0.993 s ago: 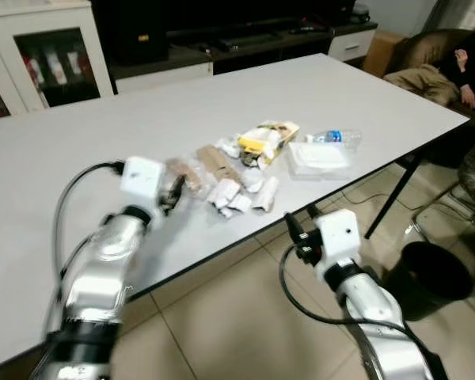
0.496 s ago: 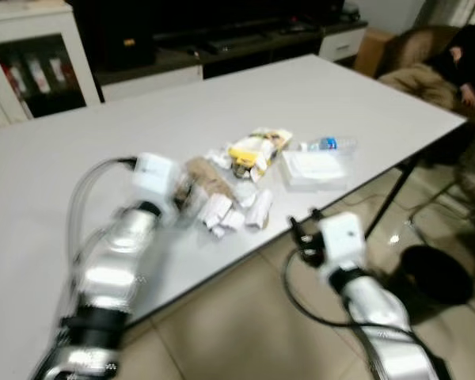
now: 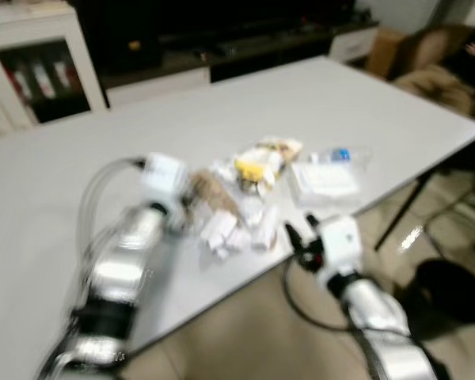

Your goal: Picking trash to rubbish bin

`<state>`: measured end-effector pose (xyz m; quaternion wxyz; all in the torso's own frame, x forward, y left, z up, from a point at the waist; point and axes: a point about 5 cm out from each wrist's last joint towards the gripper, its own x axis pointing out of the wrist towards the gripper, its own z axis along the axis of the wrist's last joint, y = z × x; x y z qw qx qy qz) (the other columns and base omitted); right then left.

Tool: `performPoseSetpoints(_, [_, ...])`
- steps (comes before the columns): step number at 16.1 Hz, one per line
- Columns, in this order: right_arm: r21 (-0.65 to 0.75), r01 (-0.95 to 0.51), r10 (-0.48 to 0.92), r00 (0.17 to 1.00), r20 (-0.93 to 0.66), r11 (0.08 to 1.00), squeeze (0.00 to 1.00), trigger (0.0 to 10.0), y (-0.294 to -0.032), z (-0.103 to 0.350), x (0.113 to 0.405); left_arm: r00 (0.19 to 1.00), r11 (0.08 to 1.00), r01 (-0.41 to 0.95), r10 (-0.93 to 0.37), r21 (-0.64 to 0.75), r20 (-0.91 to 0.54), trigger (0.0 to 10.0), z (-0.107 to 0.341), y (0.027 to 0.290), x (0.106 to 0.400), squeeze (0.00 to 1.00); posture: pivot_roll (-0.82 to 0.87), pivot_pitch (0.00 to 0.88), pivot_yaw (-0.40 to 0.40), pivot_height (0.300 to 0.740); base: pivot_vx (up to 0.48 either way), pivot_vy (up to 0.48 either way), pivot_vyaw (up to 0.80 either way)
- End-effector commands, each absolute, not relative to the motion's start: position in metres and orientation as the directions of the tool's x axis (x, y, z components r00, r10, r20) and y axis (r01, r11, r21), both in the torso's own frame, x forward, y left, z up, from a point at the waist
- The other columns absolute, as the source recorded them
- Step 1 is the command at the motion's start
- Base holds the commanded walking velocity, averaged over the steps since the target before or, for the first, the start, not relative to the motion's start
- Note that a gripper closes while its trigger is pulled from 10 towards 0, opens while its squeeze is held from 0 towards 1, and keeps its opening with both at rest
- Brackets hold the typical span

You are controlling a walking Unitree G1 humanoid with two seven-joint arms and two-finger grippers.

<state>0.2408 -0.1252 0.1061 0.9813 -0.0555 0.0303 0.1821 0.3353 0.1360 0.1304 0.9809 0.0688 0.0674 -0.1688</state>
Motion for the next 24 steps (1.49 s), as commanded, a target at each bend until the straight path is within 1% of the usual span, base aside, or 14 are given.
performPoseSetpoints(1, [-0.085,-0.39,0.387,0.921,-0.046,0.917,0.0,10.0,-0.119,0.114,0.241,0.93,0.939,0.331,-0.308,0.092,-0.199,10.0,0.128,0.147,0.338,1.0,-0.14,0.0,-0.012,0.74,0.0,0.0,0.0])
performPoseSetpoints(7, [-0.074,-0.403,0.4,0.915,-0.05,0.912,0.0,10.0,-0.116,0.114,0.238,0.907,0.967,0.222,-0.159,0.122,-0.39,10.0,0.103,0.166,0.345,1.0,-0.14,0.0,0.002,0.74,0.0,0.0,0.0])
performPoseSetpoints(8, [-0.073,-0.4,0.397,0.916,-0.052,0.914,0.0,10.0,-0.115,0.113,0.237,0.895,0.977,0.204,-0.16,0.061,-0.417,10.0,0.094,0.166,0.347,1.0,-0.14,0.0,0.005,0.74,0.0,0.0,0.0])
performPoseSetpoints(9, [-0.07,-0.398,0.395,0.917,-0.052,0.915,0.0,10.0,-0.115,0.113,0.237,0.893,0.979,0.197,-0.16,0.046,-0.421,10.0,0.092,0.165,0.348,1.0,-0.14,0.0,0.005,0.74,0.0,0.0,0.0])
performPoseSetpoints(10, [-0.068,-0.4,0.397,0.916,-0.054,0.914,0.0,10.0,-0.115,0.113,0.237,0.884,0.982,0.172,-0.189,-0.079,-0.427,10.0,0.087,0.16,0.352,1.0,-0.15,0.0,0.007,0.74,0.0,0.0,0.0])
performPoseSetpoints(11, [-0.07,-0.404,0.4,0.915,-0.059,0.912,0.0,10.0,-0.114,0.113,0.236,0.882,0.977,0.162,-0.206,-0.137,-0.423,10.0,0.087,0.156,0.355,1.0,-0.15,0.0,0.01,0.74,0.0,0.0,0.0])
performPoseSetpoints(13, [-0.072,-0.407,0.403,0.913,-0.065,0.911,0.0,10.0,-0.114,0.111,0.233,0.876,0.974,0.172,-0.221,-0.151,-0.428,10.0,0.086,0.154,0.358,1.0,-0.15,0.0,0.013,0.74,0.0,0.0,0.0])
performPoseSetpoints(15, [-0.077,-0.406,0.402,0.913,-0.068,0.911,0.0,10.0,-0.115,0.111,0.232,0.867,0.977,0.197,-0.211,-0.079,-0.452,10.0,0.085,0.157,0.361,1.0,-0.16,0.0,0.015,0.74,0.0,0.0,0.0])
performPoseSetpoints(16, [-0.087,-0.409,0.404,0.912,-0.071,0.908,0.0,10.0,-0.115,0.111,0.233,0.847,0.983,0.185,-0.165,-0.011,-0.505,0.0,0.077,0.165,0.358,0.95,-0.16,0.0,0.019,0.74,0.0,0.0,0.0])
performPoseSetpoints(17, [-0.084,-0.409,0.404,0.912,-0.07,0.909,0.0,10.0,-0.115,0.111,0.234,0.836,0.986,0.163,-0.125,0.024,-0.534,0.0,0.071,0.171,0.355,0.1,-0.16,0.0,0.019,0.74,0.0,0.0,0.0])
performPoseSetpoints(18, [-0.085,-0.409,0.404,0.912,-0.07,0.908,0.0,10.0,-0.114,0.111,0.234,0.833,0.989,0.142,-0.1,0.035,-0.544,0.0,0.069,0.176,0.354,0.1,-0.16,0.0,0.019,0.74,0.0,0.0,0.0])
performPoseSetpoints(19, [-0.087,-0.413,0.408,0.91,-0.069,0.906,0.0,10.0,-0.114,0.112,0.235,0.824,0.99,0.134,-0.088,0.042,-0.56,0.0,0.065,0.18,0.352,0.0,-0.16,0.0,0.019,0.74,0.0,0.0,0.0])
performPoseSetpoints(21, [-0.086,-0.418,0.413,0.908,-0.071,0.904,0.0,10.0,-0.113,0.111,0.237,0.812,0.982,0.154,-0.063,0.108,-0.58,0.0,0.06,0.189,0.348,0.0,-0.14,0.0,0.014,0.74,0.0,0.0,0.0])
performPoseSetpoints(24, [-0.09,-0.428,0.422,0.903,-0.073,0.899,0.0,10.0,-0.111,0.11,0.24,0.802,0.983,0.149,-0.059,0.103,-0.595,0.0,0.055,0.194,0.344,0.0,-0.14,0.0,0.004,0.74,0.0,0.0,0.0])
